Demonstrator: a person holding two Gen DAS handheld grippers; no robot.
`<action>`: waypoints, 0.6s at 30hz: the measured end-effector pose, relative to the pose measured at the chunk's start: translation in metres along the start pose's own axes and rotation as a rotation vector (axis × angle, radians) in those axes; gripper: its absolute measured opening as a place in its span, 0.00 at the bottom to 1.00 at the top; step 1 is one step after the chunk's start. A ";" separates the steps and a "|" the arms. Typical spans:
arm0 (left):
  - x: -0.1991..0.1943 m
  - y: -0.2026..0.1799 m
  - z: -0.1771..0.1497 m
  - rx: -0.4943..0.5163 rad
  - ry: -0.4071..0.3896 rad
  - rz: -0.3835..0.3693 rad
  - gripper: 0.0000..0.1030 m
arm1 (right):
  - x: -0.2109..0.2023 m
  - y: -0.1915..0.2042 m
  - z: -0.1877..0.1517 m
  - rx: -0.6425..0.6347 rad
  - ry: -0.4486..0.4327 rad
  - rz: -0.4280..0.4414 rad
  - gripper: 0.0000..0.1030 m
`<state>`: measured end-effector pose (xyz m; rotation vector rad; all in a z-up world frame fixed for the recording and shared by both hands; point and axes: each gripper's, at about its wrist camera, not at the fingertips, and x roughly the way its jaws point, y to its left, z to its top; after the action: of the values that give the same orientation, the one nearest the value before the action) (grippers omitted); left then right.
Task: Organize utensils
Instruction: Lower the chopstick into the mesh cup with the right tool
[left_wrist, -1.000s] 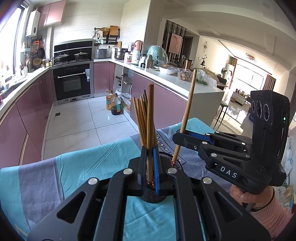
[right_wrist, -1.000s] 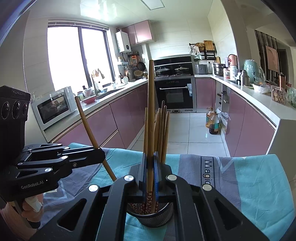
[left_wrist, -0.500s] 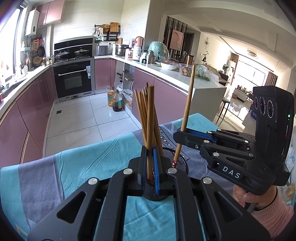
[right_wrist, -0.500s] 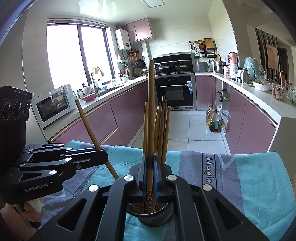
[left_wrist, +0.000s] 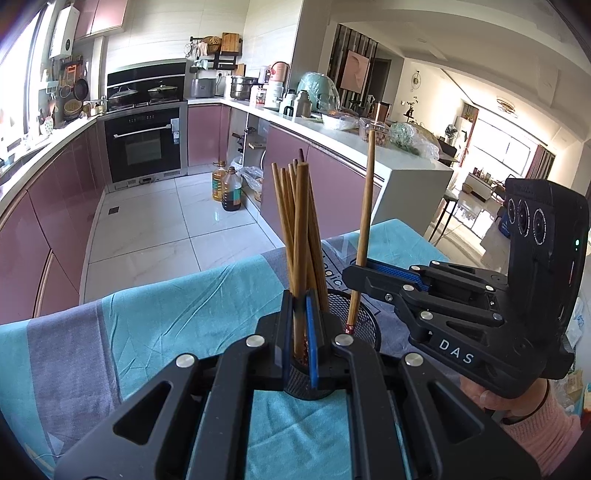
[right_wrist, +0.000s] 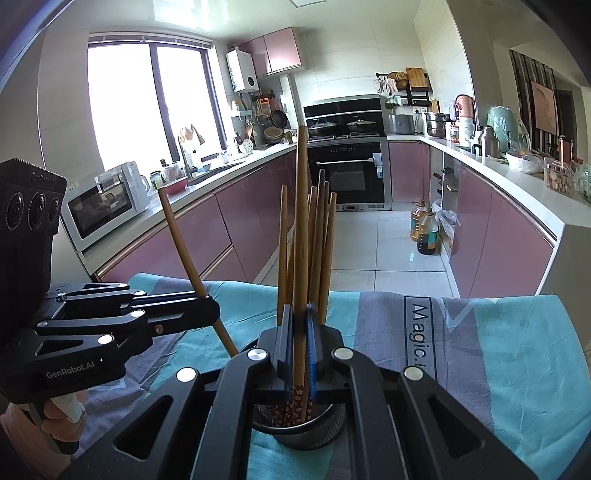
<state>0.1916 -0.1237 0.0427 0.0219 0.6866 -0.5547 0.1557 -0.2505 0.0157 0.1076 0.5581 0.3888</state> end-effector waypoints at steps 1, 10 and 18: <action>0.002 0.000 0.001 -0.002 0.001 0.001 0.07 | 0.000 0.000 0.000 0.002 0.001 0.000 0.06; 0.018 0.003 0.003 -0.018 0.014 0.013 0.07 | 0.006 0.000 0.001 0.005 0.011 -0.001 0.06; 0.019 0.004 0.004 -0.018 0.015 0.014 0.07 | 0.008 -0.002 0.001 0.010 0.013 0.000 0.06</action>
<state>0.2080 -0.1307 0.0336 0.0143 0.7051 -0.5350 0.1636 -0.2492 0.0123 0.1144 0.5725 0.3870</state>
